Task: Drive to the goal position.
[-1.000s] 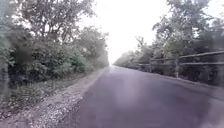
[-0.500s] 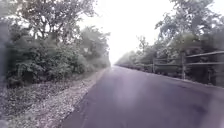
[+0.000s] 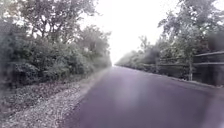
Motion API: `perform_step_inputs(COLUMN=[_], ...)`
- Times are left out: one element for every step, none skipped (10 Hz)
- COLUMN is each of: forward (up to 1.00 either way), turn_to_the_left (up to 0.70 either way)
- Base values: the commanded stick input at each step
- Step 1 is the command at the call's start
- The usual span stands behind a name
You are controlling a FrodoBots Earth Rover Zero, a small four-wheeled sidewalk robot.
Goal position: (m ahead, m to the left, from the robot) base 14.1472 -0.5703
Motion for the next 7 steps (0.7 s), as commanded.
perform_step_inputs(forward=[1.00, 1.00, 1.00, 1.00, 1.00, 1.00, 1.00], turn_to_the_left=[0.00, 0.00, 0.00, 0.00, 0.00, 0.00, 0.00])
